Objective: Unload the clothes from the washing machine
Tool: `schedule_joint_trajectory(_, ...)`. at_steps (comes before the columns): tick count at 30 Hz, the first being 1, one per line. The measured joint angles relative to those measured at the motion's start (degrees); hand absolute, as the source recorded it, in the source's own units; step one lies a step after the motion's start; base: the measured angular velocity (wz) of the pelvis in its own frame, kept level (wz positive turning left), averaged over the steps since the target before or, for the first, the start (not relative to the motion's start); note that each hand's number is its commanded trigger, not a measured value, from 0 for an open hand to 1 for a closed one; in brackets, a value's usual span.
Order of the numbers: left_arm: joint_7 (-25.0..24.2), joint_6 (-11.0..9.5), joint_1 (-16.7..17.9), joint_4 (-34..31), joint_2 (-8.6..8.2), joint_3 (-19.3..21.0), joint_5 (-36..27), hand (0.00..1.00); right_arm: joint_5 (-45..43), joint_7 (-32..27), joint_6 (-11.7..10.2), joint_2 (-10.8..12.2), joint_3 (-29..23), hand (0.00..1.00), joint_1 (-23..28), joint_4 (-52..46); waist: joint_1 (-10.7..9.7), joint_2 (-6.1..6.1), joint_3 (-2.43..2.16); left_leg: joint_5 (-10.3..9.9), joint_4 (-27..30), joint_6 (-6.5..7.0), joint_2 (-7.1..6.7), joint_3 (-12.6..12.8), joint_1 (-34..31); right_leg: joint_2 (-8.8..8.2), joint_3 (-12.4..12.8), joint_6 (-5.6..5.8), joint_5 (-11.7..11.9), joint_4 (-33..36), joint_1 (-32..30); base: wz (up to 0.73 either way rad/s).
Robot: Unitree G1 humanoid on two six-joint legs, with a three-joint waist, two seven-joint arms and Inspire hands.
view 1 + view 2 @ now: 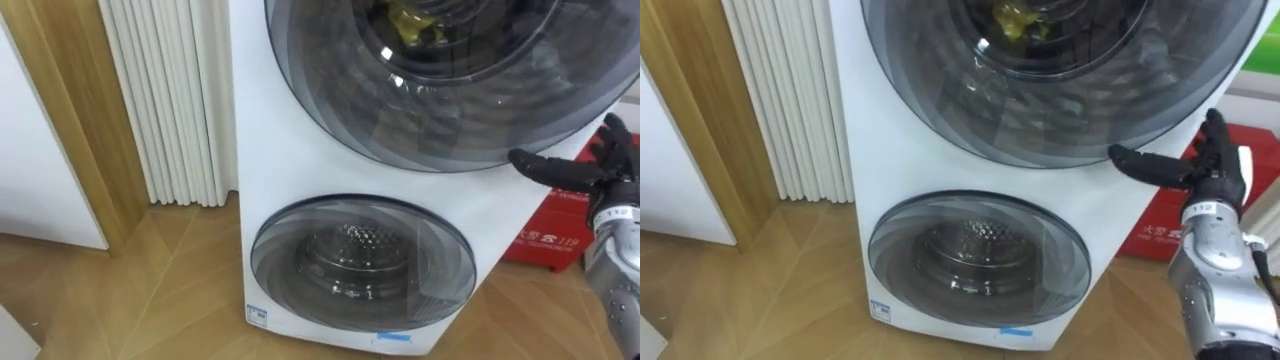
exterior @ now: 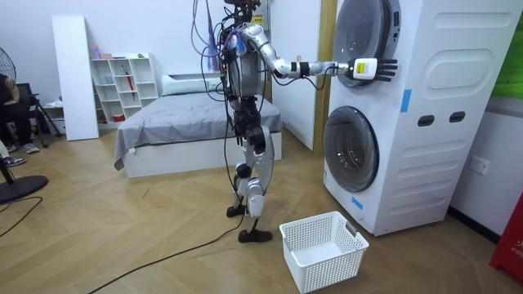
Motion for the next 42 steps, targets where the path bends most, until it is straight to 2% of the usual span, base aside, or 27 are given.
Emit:
schedule_joint_trajectory(3, -0.47, -0.14, 0.00, 0.00, 0.78, 0.00, -0.02, 0.00, 0.04, 1.44, 0.00, -2.25, 1.82, 0.00, -1.25, -0.02, 0.07, -0.16, 0.01, 0.00, 0.00, 0.00, 0.00, -0.10, 0.08, 0.01, -0.01, 0.00, 0.00, 0.01, 0.12, 0.00)
schedule_joint_trajectory(6, -0.44, -0.53, 0.47, 0.17, 1.31, 0.13, -0.02, 0.00, 0.03, 1.73, 0.83, -3.04, 1.76, 0.00, -2.20, -0.03, 0.36, -0.51, -0.01, 0.01, 0.01, -0.01, -0.01, -0.07, -0.06, 0.03, 0.10, 0.00, 0.00, 0.05, -0.08, -0.02)
schedule_joint_trajectory(32, -0.35, -0.63, 0.54, 0.71, 1.61, -0.02, 1.57, 0.00, 2.75, 0.99, 1.17, -4.18, 1.75, 0.00, -3.49, -2.57, 0.14, -0.53, -0.08, 0.02, 0.04, -0.02, -0.02, 0.14, -0.22, 0.05, 0.04, 0.00, 0.00, 0.11, -0.37, 0.00)
schedule_joint_trajectory(37, -0.37, -0.67, 0.22, 0.71, 1.63, -0.02, 1.76, 0.00, 2.09, -0.43, 2.57, -4.16, 1.78, 0.00, -3.38, -6.11, -0.03, -0.31, -0.20, 0.02, 0.42, -0.02, 0.00, 0.76, -0.58, 0.05, 0.23, 0.00, 0.00, 0.19, -0.81, -0.04)
schedule_joint_trajectory(40, -0.41, -0.86, 0.28, 0.77, 1.81, -0.01, 2.33, 0.00, 1.75, -1.02, 3.11, -4.15, 2.12, 0.00, -1.05, -12.91, 0.59, -0.03, -0.32, 0.03, 0.15, -0.03, 0.20, 1.58, -0.04, 0.36, 1.54, -0.09, 0.06, 0.33, -1.20, -0.30)
schedule_joint_trajectory(42, -0.45, -1.77, 0.22, 0.97, 1.90, -0.08, 3.25, 0.00, 1.09, -1.11, 3.11, -4.16, 2.37, 0.00, 0.95, -17.82, 0.72, 0.02, -0.33, 0.03, -0.20, -0.04, 0.40, 1.70, 0.54, 0.58, 1.78, -0.24, 0.15, 0.35, -1.19, -0.28)
